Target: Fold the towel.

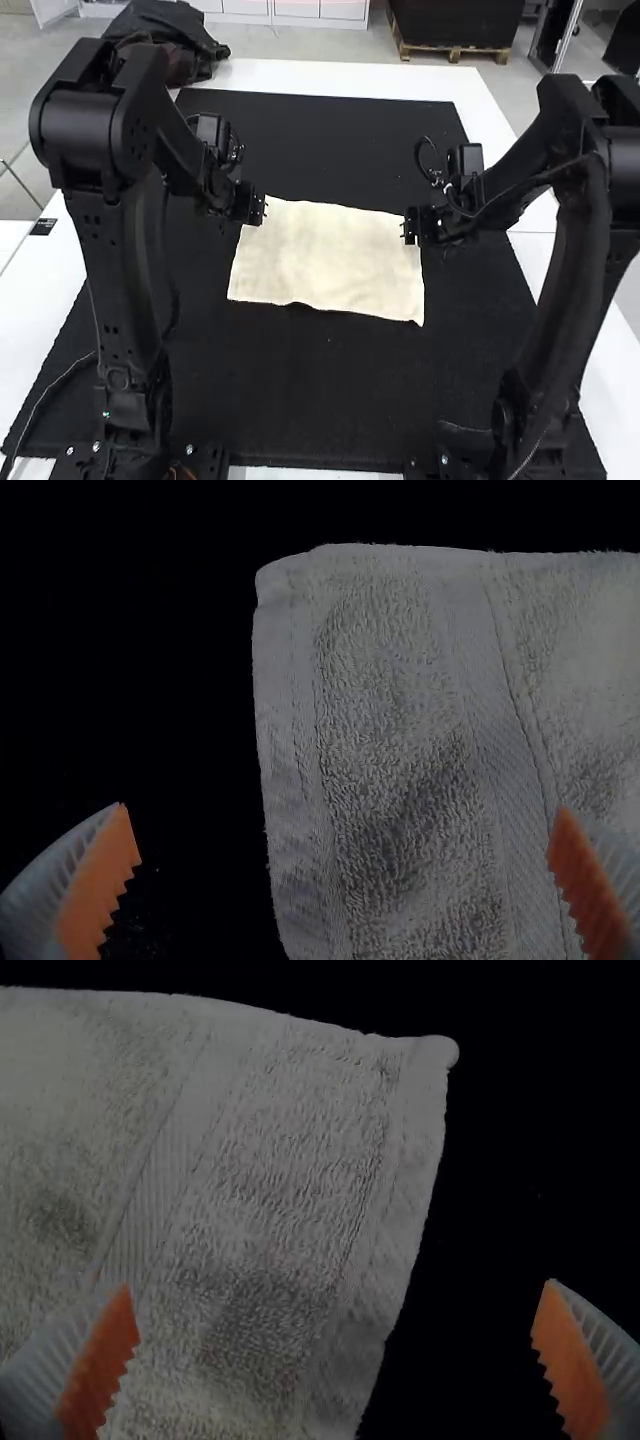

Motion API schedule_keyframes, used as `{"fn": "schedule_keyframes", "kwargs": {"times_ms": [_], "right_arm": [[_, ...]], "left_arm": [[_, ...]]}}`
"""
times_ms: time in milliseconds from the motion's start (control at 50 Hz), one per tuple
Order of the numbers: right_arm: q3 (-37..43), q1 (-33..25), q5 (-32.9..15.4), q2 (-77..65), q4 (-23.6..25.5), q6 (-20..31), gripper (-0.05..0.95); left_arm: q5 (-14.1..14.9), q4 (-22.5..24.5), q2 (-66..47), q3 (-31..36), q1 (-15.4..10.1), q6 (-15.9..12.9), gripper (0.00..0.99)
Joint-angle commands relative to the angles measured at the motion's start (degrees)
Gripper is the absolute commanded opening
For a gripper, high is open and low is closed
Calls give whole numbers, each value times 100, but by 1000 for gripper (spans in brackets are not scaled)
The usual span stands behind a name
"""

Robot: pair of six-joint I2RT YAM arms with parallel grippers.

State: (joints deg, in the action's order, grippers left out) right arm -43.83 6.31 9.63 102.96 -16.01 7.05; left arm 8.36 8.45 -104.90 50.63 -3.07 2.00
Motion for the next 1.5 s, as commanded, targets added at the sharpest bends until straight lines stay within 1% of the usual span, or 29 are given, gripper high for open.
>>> {"fn": "schedule_keyframes", "kwargs": {"times_ms": [0,240,460,620,820,940,1140,1480], "right_arm": [[-231,73,-58,128,-69,-54,910],[-398,73,-58,383,-148,-54,910],[-503,73,-58,603,-201,-46,911],[-521,73,-58,708,-341,-90,911],[-626,73,-49,866,-359,-204,911],[-688,73,-49,928,-359,-204,911],[-705,134,-84,954,-491,-169,911],[-688,213,-128,1139,-482,-107,911]], "left_arm": [[-98,96,-136,140,17,-147,957],[-115,166,-391,298,17,-191,954],[-221,184,-566,465,17,-244,957],[-221,166,-663,562,17,-244,959],[-256,184,-742,571,26,-235,961],[-256,192,-769,579,26,-244,961],[-256,175,-804,571,79,-253,961],[-265,175,-856,562,114,-262,956]]}}
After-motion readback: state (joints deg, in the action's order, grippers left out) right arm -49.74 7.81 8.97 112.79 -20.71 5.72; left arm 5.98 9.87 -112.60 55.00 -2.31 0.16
